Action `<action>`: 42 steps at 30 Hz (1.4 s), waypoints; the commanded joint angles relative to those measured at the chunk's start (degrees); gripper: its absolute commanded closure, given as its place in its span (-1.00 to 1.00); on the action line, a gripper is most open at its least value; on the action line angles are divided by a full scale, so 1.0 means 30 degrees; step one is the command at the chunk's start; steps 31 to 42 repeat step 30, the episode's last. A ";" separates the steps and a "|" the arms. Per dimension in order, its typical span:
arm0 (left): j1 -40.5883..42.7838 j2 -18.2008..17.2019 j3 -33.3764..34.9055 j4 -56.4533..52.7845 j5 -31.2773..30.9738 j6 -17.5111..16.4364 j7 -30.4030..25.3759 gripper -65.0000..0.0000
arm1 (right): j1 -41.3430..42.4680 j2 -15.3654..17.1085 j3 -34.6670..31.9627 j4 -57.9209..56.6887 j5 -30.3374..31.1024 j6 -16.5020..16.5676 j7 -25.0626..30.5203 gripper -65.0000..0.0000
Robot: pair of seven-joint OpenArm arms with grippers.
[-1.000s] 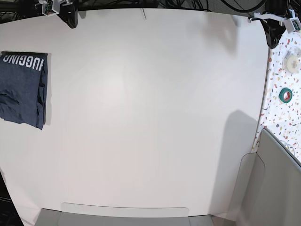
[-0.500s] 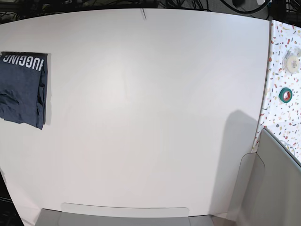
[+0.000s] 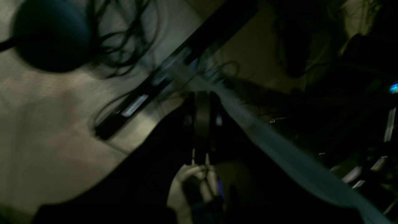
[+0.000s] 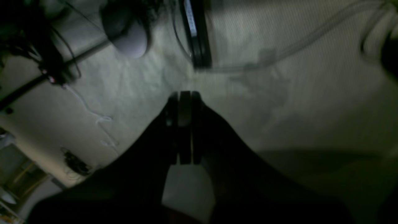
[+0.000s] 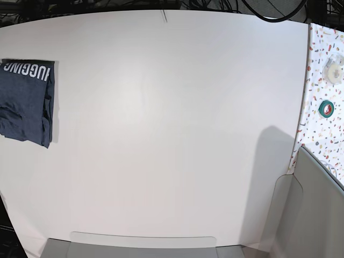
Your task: Layout the t-shirt on the table in an organized manner, then fold the t-shirt properly
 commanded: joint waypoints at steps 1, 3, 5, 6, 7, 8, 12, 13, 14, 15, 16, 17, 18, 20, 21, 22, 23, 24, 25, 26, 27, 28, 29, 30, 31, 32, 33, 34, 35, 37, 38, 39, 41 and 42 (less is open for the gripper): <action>-0.0498 -0.0410 0.0461 -0.1051 -0.0118 -0.0170 -0.0461 1.00 | 0.0526 -0.0223 0.0028 -0.0611 -0.0516 0.0332 0.0146 1.00; -0.1670 -0.1143 0.1487 -0.3190 -0.0118 -0.0170 -0.1428 1.00 | 0.1815 -0.0692 0.0116 -0.1578 -0.1425 -0.0884 0.0351 1.00; -0.2666 -0.1904 0.3128 -0.5388 -0.0118 -0.0170 -0.2834 1.00 | 0.2958 -0.1073 0.0058 -0.2457 -0.2128 -0.2759 0.1318 1.00; -0.3194 -0.2139 0.4124 -0.6355 -0.0118 -0.0170 -0.3743 1.00 | 0.3573 -0.1190 0.0028 -0.2926 -0.2421 -0.3697 0.1963 1.00; -0.3692 -0.2285 0.5121 -0.7351 -0.0118 -0.0170 -0.4769 1.00 | 0.4130 -0.1337 0.0028 -0.3365 -0.2802 -0.4635 0.2578 1.00; -0.4131 -0.2432 0.6088 -0.8406 -0.0118 -0.0170 -0.5882 1.00 | 0.4658 -0.1337 0.0028 -0.3834 -0.3124 -0.5338 0.3135 1.00; -0.5714 -0.2637 0.9604 -1.2069 -0.0118 -0.0170 -0.9193 1.00 | 0.6211 -0.1512 0.0145 -0.5387 -0.3359 -0.6950 0.4132 1.00; -0.6036 -0.2813 1.0308 -1.2655 -0.0118 -0.0170 -0.9692 1.00 | 0.6416 -0.1630 0.0175 -0.5563 -0.3359 -0.7155 0.4161 1.00; -0.6329 -0.2930 1.1333 -1.3329 -0.0118 -0.0170 -1.0190 1.00 | 0.6562 -0.1688 0.0175 -0.5651 -0.3330 -0.7448 0.4190 1.00; -0.6622 -0.2989 1.2359 -1.3886 -0.0118 -0.0141 -1.0571 1.00 | 0.6650 -0.1864 0.0175 -0.5680 -0.3095 -0.7741 0.4278 1.00; -0.6798 -0.3106 1.3209 -1.4209 -0.0118 -0.0141 -1.0776 1.00 | 0.6650 -0.2128 0.0175 -0.5680 -0.2802 -0.7976 0.4307 1.00; -0.6974 -0.3223 1.4146 -1.4326 -0.0118 -0.0141 -1.0864 1.00 | 0.6680 -0.2304 0.0175 -0.5651 -0.2480 -0.8181 0.4307 1.00; -0.7062 -0.3340 1.5143 -1.4355 -0.0118 -0.0141 -1.0893 1.00 | 0.6738 -0.2421 0.0175 -0.5651 -0.2245 -0.8327 0.4307 1.00; -0.7091 -0.3370 1.6520 -1.4414 -0.0118 -0.0141 -1.0893 1.00 | 0.6738 -0.2597 0.0116 -0.5651 -0.2128 -0.8357 0.4337 1.00; -0.7091 -0.3428 1.7106 -1.4414 -0.0118 -0.0141 -1.0893 1.00 | 0.6738 -0.2860 0.0116 -0.5592 -0.2128 -0.8357 0.4337 1.00; -0.7091 -0.3516 1.7575 -1.4414 -0.0118 -0.0141 -1.0893 1.00 | 0.6738 -0.3036 0.0087 -0.5504 -0.2128 -0.8357 0.4337 1.00; -0.7091 -0.3516 1.7897 -1.4414 -0.0118 -0.0141 -1.0893 1.00 | 0.6680 -0.3154 0.0087 -0.5241 -0.2128 -0.8357 0.4337 1.00; -0.7091 -0.3545 1.8014 -1.4414 -0.0148 -0.0141 -1.0893 1.00 | 0.6621 -0.3241 0.0058 -0.5036 -0.2128 -0.8357 0.4337 1.00; -0.7091 -0.3575 1.8044 -1.4414 -0.0148 -0.0141 -1.0893 1.00 | 0.6592 -0.3271 0.0058 -0.4860 -0.2128 -0.8357 0.4337 1.00; -0.7091 -0.3575 1.8044 -1.4443 -0.0148 -0.0141 -1.0893 1.00 | 0.6592 -0.3329 0.0058 -0.4830 -0.2157 -0.8357 0.4337 1.00; -0.7091 -0.3575 1.8044 -1.4443 -0.0148 -0.0141 -1.0893 1.00 | 0.6592 -0.3476 0.0028 -0.4830 -0.2157 -0.8357 0.4337 1.00; -0.7091 -0.3575 1.8044 -1.4443 -0.0148 -0.0141 -1.0893 1.00 | 0.6562 -0.3476 0.0028 -0.4830 -0.2157 -0.8357 0.4337 1.00; -0.7091 -0.3575 1.8073 -1.4443 -0.0148 -0.0141 -1.0893 1.00 | 0.6562 -0.3505 0.0028 -0.4830 -0.2187 -0.8357 0.4337 1.00; -0.7091 -0.3575 1.8073 -1.4443 -0.0148 -0.0141 -1.0893 1.00 | 0.6562 -0.3564 -0.0001 -0.4830 -0.2187 -0.8357 0.4366 1.00; -0.7091 -0.3575 1.8073 -1.4443 -0.0148 -0.0141 -1.0893 1.00 | 0.6562 -0.3564 -0.0001 -0.4830 -0.2187 -0.8357 0.4366 1.00; -0.7091 -0.3575 1.8073 -1.4443 -0.0148 -0.0141 -1.0893 1.00 | 0.6562 -0.3564 -0.0001 -0.4830 -0.2187 -0.8357 0.4366 1.00; -0.7091 -0.3575 1.8073 -1.4443 -0.0148 -0.0141 -1.0893 1.00 | 0.6562 -0.3564 -0.0001 -0.4830 -0.2187 -0.8357 0.4366 1.00; -0.7091 -0.3575 1.8073 -1.4443 -0.0148 -0.0141 -1.0893 1.00 | 0.6562 -0.3564 -0.0001 -0.4830 -0.2187 -0.8357 0.4366 1.00; -0.7091 -0.3575 1.8073 -1.4443 -0.0148 -0.0141 -1.0893 1.00 | 0.6562 -0.3564 -0.0001 -0.4830 -0.2187 -0.8357 0.4366 1.00; -0.7091 -0.3575 1.8073 -1.4443 -0.0148 -0.0141 -1.0893 1.00 | 0.6562 -0.3564 -0.0001 -0.4830 -0.2187 -0.8357 0.4366 1.00; -0.7091 -0.3575 1.8073 -1.4443 -0.0148 -0.0141 -1.0893 1.00 | 0.6562 -0.3564 -0.0001 -0.4830 -0.2187 -0.8357 0.4366 1.00; -0.7091 -0.3575 1.8073 -1.4443 -0.0148 -0.0141 -1.0893 1.00 | 0.6562 -0.3564 -0.0001 -0.4830 -0.2187 -0.8357 0.4366 1.00; -0.7091 -0.3575 1.8073 -1.4443 -0.0148 -0.0141 -1.0893 1.00 | 0.6562 -0.3564 -0.0001 -0.4830 -0.2187 -0.8357 0.4366 1.00; -0.7091 -0.3575 1.8073 -1.4443 -0.0148 -0.0141 -1.0893 1.00 | 0.6562 -0.3564 -0.0001 -0.4830 -0.2187 -0.8357 0.4366 1.00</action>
